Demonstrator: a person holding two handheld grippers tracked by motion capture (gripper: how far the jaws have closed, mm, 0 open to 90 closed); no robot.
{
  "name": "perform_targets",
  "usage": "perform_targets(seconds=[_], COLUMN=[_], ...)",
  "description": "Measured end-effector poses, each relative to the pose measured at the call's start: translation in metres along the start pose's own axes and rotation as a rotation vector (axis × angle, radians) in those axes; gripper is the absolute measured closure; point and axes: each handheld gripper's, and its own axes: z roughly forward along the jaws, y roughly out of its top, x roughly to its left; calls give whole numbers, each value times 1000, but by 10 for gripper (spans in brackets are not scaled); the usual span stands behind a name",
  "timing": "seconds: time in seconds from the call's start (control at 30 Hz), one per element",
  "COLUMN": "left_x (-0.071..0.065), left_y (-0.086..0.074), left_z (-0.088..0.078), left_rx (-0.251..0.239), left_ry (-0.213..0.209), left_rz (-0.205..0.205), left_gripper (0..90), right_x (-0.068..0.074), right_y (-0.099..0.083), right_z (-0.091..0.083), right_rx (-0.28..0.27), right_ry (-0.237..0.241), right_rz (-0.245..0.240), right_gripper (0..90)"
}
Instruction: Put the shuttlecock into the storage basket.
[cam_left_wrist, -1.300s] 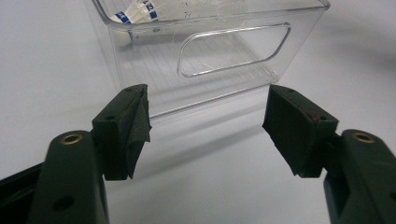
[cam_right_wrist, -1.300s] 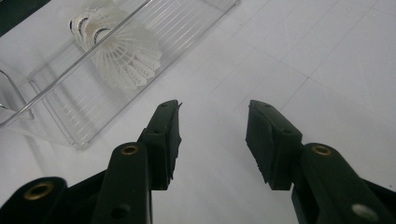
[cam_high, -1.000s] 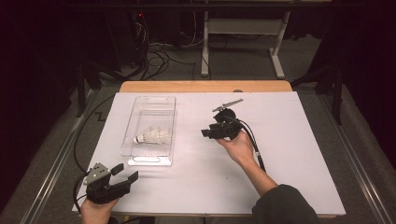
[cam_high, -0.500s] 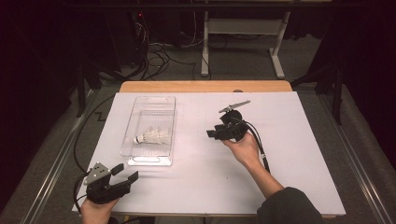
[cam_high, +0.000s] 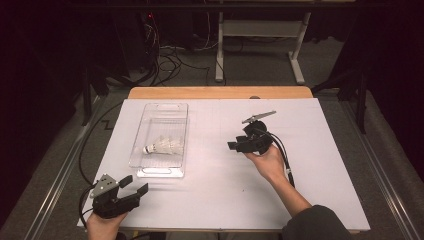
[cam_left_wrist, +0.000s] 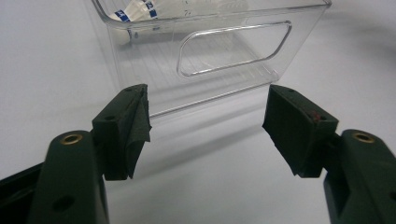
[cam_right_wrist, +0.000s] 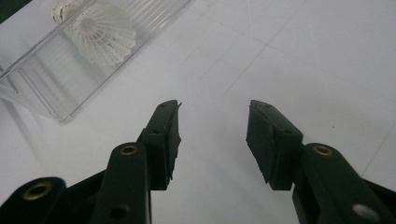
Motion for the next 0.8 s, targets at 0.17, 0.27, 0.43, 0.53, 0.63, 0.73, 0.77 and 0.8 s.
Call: perform_targets(seconds=[0.17,0.27,0.43,0.53,0.63,0.73,0.77,0.8], left_x=[0,0,0,0,-1,-1,-1,-1], left_y=[0,0,0,0,0,0,0,0], left_z=[0,0,0,1,1,1,1,1], left_rx=[0,2,2,4,4,4,4,3], left_ry=[0,0,0,0,0,-1,-1,-1], left_rz=[0,0,0,-1,0,0,0,1], left_gripper=[323,323,323,323,323,323,323,323], right_x=[-2,-3,-6,-8,-10,-10,-10,-10], right_y=[-3,-4,-7,-9,-11,-13,-14,-15], right_z=[-4,-6,-9,-10,-12,-14,-15,-15], right_rx=[-4,-7,-11,-13,-16,-17,-17,-16], right_ry=[-4,-7,-11,-12,-10,-11,-12,-13], right_rz=[5,5,13,17,16,18,19,20], right_gripper=[542,540,539,539,537,536,536,535])
